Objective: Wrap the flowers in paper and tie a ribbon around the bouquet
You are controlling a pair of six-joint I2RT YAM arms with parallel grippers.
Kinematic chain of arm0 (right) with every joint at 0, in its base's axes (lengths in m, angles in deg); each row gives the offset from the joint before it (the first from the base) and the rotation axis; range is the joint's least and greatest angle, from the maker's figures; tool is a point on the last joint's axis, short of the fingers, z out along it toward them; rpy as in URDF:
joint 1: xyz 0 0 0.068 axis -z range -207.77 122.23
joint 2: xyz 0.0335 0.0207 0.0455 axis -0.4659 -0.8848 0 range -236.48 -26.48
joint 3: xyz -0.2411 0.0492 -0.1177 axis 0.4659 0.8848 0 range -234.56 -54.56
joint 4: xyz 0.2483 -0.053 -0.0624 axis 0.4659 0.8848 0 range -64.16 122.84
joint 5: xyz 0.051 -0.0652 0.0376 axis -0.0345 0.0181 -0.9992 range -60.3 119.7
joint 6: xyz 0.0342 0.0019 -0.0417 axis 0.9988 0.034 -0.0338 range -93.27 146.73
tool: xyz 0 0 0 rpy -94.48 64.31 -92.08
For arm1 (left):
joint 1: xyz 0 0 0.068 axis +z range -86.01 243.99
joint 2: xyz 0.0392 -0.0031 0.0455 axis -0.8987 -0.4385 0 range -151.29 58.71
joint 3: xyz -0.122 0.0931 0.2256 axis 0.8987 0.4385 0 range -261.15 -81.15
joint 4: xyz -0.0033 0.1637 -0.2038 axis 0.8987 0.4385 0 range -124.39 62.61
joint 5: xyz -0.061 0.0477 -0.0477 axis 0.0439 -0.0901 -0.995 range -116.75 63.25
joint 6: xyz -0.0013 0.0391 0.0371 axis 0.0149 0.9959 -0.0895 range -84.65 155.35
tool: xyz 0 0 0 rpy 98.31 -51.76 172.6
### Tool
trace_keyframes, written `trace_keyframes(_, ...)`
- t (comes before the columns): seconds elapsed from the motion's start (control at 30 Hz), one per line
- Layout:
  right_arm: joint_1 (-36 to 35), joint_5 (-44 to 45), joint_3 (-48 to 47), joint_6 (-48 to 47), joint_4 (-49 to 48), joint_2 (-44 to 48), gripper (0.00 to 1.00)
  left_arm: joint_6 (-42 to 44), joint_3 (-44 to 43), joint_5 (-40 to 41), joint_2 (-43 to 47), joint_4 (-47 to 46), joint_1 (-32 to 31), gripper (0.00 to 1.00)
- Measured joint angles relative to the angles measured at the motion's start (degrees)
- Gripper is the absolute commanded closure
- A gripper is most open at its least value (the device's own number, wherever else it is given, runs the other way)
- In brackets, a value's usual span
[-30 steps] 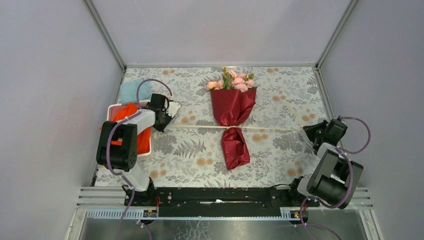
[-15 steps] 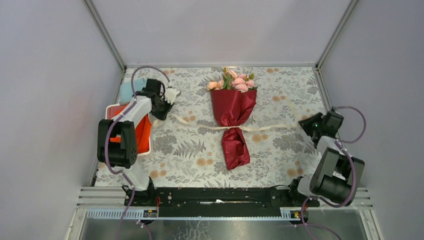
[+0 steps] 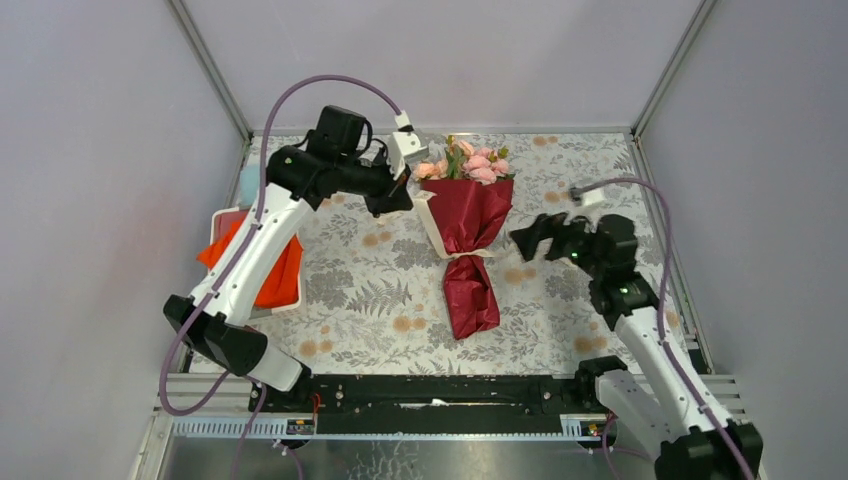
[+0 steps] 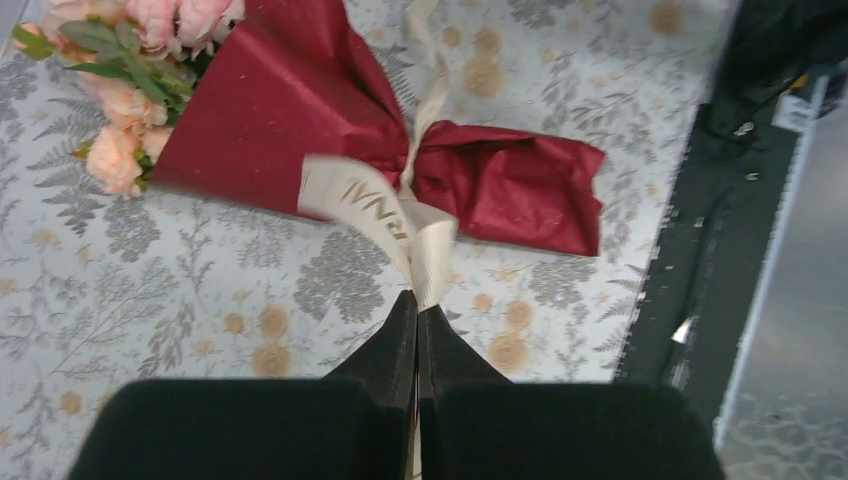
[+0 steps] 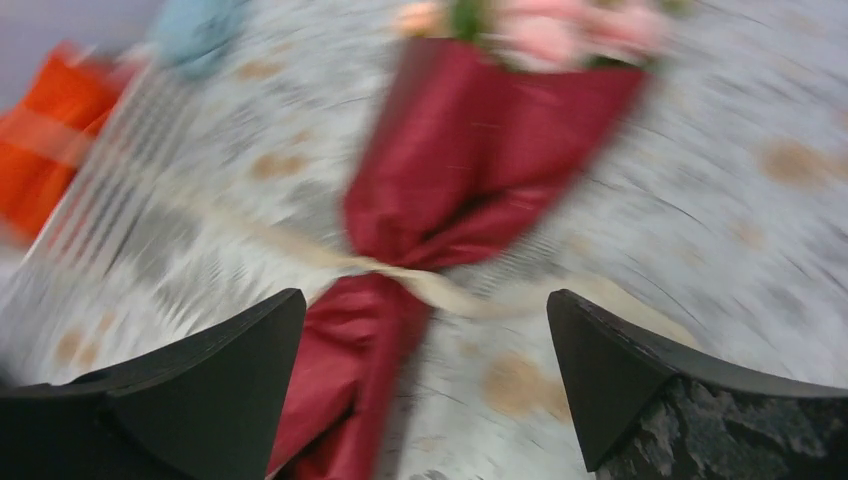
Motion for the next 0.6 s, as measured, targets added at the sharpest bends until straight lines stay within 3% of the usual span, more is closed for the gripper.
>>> trace_keyframes(0.1, -13.4, -5.2, -1.2, -8.8, -6.6, -3.4, 0.00, -1.6, -2.2, -3.0, 0.7, 2.5, 0.0, 1.00)
trace_keyframes(0.27, -26.3, -12.6, -4.9, -20.5, -17.5, -20.0, 0.06, -4.5, -2.8, -5.4, 2.5, 4.9, 0.0, 1.00)
trace_keyframes(0.43, -30.8, -12.4, -6.4, -24.3, -26.9, -36.1, 0.19, -6.6, -2.8, -5.4, 3.4, 5.2, 0.0, 1.00)
trace_keyframes(0.6, -31.2, -8.1, -6.9, -22.9, -33.6, -41.6, 0.39, -7.5, -2.3, -5.4, 3.5, 5.4, 0.0, 1.00)
